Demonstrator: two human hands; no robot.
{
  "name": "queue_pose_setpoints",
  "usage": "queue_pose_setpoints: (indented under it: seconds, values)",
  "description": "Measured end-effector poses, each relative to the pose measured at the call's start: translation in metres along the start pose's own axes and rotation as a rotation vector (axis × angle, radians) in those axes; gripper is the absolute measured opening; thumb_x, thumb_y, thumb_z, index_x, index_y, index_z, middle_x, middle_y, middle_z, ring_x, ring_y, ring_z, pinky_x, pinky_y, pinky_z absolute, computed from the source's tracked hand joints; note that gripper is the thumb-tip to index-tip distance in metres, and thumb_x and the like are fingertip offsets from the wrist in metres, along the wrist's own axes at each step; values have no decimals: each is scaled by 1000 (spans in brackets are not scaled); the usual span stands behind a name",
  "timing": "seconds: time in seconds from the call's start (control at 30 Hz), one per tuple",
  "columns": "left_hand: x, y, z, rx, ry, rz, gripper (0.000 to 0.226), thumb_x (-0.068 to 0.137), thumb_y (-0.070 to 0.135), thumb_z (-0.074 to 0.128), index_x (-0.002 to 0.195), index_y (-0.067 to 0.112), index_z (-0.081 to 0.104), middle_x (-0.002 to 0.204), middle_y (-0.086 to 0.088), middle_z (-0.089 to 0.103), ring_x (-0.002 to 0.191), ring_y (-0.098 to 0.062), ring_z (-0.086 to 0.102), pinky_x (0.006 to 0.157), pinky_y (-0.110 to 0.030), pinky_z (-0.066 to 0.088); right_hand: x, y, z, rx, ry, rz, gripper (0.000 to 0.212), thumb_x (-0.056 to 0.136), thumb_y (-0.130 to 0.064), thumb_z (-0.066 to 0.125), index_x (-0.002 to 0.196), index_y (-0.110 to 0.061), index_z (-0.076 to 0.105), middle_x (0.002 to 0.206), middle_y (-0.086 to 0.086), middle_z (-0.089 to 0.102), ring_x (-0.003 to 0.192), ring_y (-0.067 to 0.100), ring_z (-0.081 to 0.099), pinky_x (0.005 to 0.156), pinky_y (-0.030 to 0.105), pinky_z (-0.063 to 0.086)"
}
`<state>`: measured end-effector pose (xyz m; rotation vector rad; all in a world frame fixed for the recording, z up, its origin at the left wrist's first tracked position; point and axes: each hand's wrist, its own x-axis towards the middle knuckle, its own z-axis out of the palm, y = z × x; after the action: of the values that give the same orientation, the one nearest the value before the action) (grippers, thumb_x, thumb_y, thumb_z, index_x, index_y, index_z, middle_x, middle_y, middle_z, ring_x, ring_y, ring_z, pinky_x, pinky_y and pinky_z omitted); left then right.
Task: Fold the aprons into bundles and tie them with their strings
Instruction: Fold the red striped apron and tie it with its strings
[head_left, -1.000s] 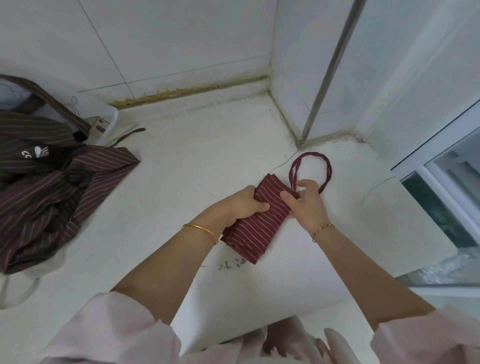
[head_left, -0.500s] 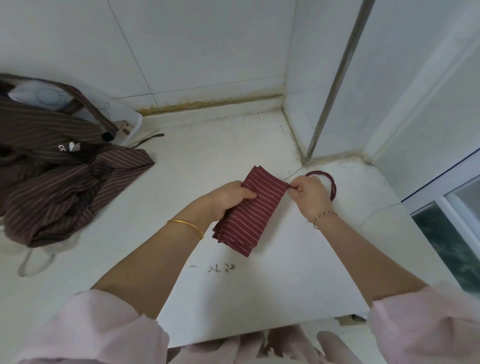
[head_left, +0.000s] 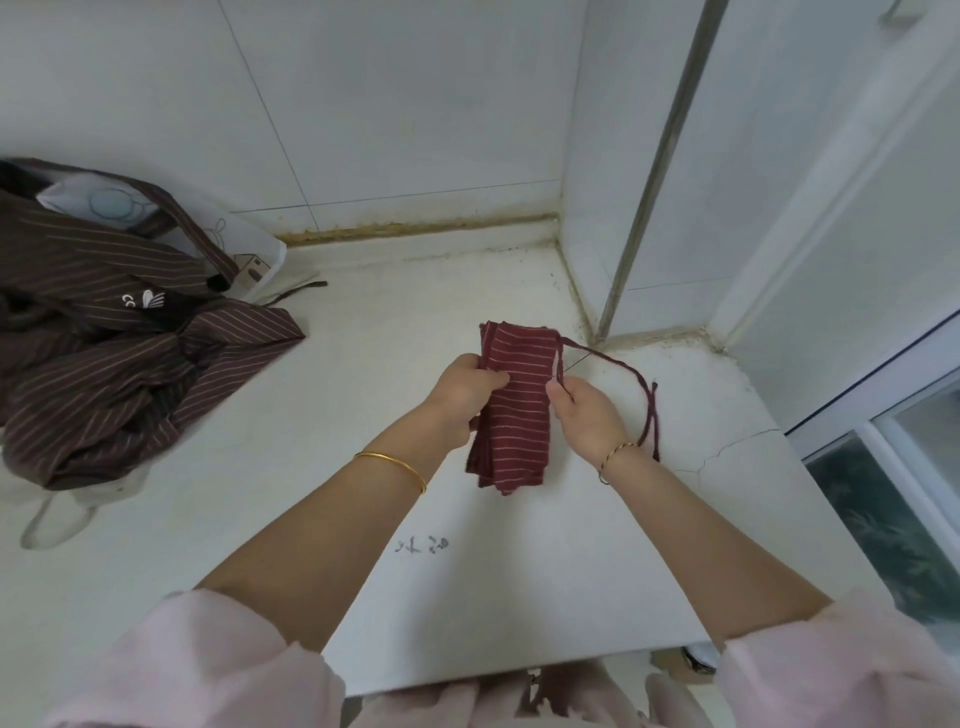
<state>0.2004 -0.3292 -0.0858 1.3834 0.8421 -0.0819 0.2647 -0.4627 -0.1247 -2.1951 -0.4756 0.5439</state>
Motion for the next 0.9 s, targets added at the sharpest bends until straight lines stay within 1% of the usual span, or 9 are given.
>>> queue_pose_setpoints:
  seconds: [0.1,0.17,0.2,0.27,0.37,0.53,0.67,0.8,0.9]
  values:
    - [-4,1,6,-12,-52,37,19,93,9,54,112,10,53,103,-3,63,86,-16,61,72,-29,50,-4,-3,-2,184,-71,70,32,102,-30,30,96,-11,55,73,-4,52,61,10,51,55,21,40]
    - [-5,2,5,-10,-59,68,23,90,9,55,113,9,52,102,-6,63,84,-18,61,74,-30,52,-7,-4,-3,446,-137,183,29,102,-24,32,90,-12,56,68,0,53,45,8,49,46,23,45]
    - [-6,4,5,-17,-57,79,26,89,10,55,114,8,51,101,-7,63,83,-19,62,75,-31,53,-8,-6,-4,602,-160,234,28,102,-19,34,87,-11,56,69,2,55,43,9,50,45,23,47]
    - [-7,7,3,-49,-65,92,27,90,12,52,116,8,50,100,-8,63,83,-20,62,79,-35,54,-9,-7,-3,807,-182,289,28,100,-11,37,83,-8,59,74,6,61,50,13,58,49,24,51]
    - [-9,13,-2,-80,-168,97,34,93,14,42,125,5,49,106,-14,63,90,-25,63,88,-41,52,-12,-8,0,851,-217,303,27,100,-13,39,91,-8,63,81,7,68,68,16,64,63,26,53]
    - [-14,18,-9,-59,-309,60,33,96,19,38,125,7,48,103,-12,63,84,-22,65,76,-34,56,-17,-14,8,989,-320,288,30,102,-14,31,93,-9,59,89,8,63,79,18,59,75,28,50]
    - [-19,19,-19,18,-391,54,21,98,16,35,107,12,53,93,-6,63,79,-17,62,81,-32,53,-20,-18,14,958,-359,297,26,103,-16,31,97,-13,56,90,7,61,78,17,59,66,26,52]
    - [-21,23,-29,53,-406,16,29,98,19,37,126,13,39,101,-7,60,82,-17,62,75,-29,55,-15,-22,25,924,-331,322,24,103,-16,33,106,-8,55,90,8,60,78,19,58,65,27,53]
    - [-22,26,-37,72,-397,21,33,98,21,38,130,15,34,106,-7,57,85,-16,62,71,-27,54,-5,-23,27,794,-331,334,24,101,-13,36,107,2,55,95,15,59,80,24,56,74,32,50]
